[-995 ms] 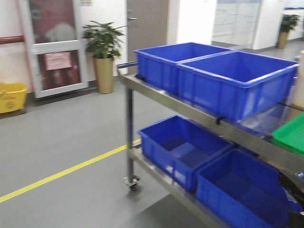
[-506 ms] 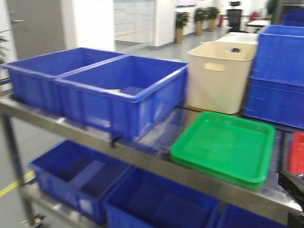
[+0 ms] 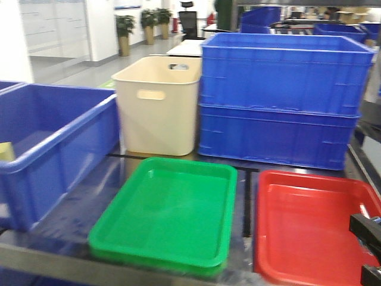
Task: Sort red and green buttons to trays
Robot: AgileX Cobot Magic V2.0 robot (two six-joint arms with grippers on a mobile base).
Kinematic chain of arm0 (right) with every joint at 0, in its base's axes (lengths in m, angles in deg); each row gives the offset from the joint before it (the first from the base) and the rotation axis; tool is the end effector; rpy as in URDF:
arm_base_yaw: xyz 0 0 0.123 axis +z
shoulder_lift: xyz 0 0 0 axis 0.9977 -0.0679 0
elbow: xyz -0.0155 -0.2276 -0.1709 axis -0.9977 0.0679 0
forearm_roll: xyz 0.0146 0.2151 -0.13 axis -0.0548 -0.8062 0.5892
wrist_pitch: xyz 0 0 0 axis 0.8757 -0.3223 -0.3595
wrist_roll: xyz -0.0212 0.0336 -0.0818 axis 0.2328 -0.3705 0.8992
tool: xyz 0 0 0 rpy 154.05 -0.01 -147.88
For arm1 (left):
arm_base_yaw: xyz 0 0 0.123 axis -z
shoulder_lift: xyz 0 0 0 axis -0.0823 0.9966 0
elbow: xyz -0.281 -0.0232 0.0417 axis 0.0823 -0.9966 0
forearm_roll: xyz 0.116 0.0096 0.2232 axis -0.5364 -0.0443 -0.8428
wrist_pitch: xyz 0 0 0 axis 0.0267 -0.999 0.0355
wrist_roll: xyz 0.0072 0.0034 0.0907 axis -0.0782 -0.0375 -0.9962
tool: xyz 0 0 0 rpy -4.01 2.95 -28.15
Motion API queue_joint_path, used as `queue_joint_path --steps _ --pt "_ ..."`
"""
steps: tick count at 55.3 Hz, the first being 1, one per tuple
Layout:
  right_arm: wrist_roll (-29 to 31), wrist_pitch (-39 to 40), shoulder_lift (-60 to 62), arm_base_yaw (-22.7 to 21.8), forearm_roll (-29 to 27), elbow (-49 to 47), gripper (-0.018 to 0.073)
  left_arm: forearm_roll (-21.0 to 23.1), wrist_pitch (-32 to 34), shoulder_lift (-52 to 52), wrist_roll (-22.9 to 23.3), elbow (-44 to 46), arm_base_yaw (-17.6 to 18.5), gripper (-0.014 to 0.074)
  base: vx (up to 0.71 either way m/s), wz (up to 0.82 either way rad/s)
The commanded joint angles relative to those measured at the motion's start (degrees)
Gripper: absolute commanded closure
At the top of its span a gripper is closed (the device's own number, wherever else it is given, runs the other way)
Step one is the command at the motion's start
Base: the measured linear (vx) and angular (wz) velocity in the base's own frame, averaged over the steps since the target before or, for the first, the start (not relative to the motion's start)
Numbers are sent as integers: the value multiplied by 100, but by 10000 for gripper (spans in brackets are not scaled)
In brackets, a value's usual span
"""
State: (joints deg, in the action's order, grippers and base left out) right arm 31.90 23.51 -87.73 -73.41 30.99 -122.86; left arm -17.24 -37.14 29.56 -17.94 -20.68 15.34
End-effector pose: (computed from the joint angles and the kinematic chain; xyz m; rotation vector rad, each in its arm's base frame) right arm 0.1564 0.0337 0.3417 -0.2118 1.7827 0.1241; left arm 0.1110 -0.0173 0.3488 0.1437 1.5953 -0.0907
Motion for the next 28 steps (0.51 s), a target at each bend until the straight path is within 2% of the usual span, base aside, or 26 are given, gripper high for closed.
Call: queue_joint_path --steps 1,16,28 --pt "37 509 38 -19 58 -192 568 -5 499 29 54 179 31 596 21 -47" --pt "37 509 38 -19 58 -192 568 -5 499 29 54 179 31 596 18 -41" --pt "37 523 38 -19 58 -192 568 -5 499 29 54 179 31 596 13 -26"
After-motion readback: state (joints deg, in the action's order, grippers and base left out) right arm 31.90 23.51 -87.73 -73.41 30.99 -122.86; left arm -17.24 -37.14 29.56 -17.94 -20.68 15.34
